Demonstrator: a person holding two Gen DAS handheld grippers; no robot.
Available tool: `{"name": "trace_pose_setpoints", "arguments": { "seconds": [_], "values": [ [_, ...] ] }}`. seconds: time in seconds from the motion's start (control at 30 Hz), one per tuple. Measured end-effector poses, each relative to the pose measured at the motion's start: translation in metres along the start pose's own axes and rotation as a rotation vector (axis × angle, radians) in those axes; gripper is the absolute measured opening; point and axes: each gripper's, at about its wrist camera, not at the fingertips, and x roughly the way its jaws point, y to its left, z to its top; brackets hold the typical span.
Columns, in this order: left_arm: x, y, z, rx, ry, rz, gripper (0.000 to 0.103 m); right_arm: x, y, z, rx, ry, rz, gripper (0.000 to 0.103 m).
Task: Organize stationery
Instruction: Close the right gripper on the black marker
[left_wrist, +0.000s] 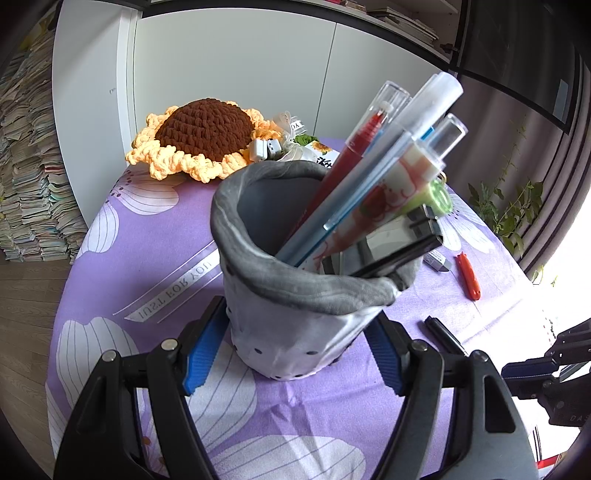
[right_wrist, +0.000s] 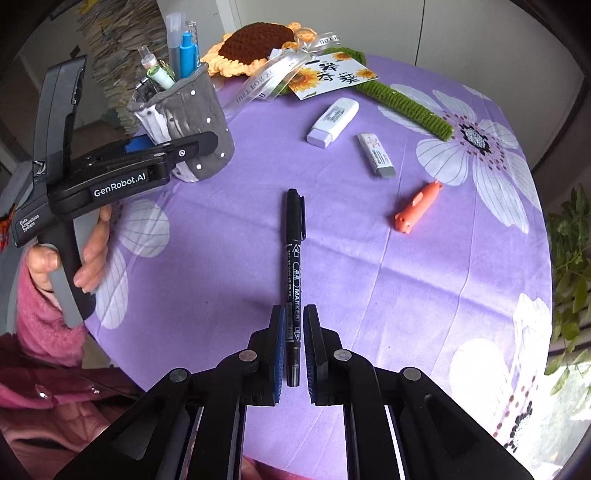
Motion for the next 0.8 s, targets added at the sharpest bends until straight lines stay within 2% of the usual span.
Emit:
{"name": "trace_pose_setpoints", "arguments": {
  "seconds": [0.13, 0.27, 0.6, 0.8],
  "values": [
    [0.0, 0.0, 0.0, 0.0, 0.0, 0.0, 0.073, 0.0, -0.013, 0.005, 0.052, 0.003, -0.052, 0.011],
    [0.0, 0.0, 0.0, 0.0, 0.0, 0.0, 0.073, -0.002, -0.018, 0.022, 0.083, -0.021, -0.036, 0.011],
    [0.0, 0.0, 0.0, 0.0, 0.0, 0.0, 0.073, 0.021, 0.005, 0.065, -0.009, -0.024, -0.014, 0.014],
    [0.0, 0.0, 0.0, 0.0, 0.001, 0.0, 0.073, 0.039, 0.01, 0.074, -0.038, 0.014, -0.036, 0.02]
  ]
}}
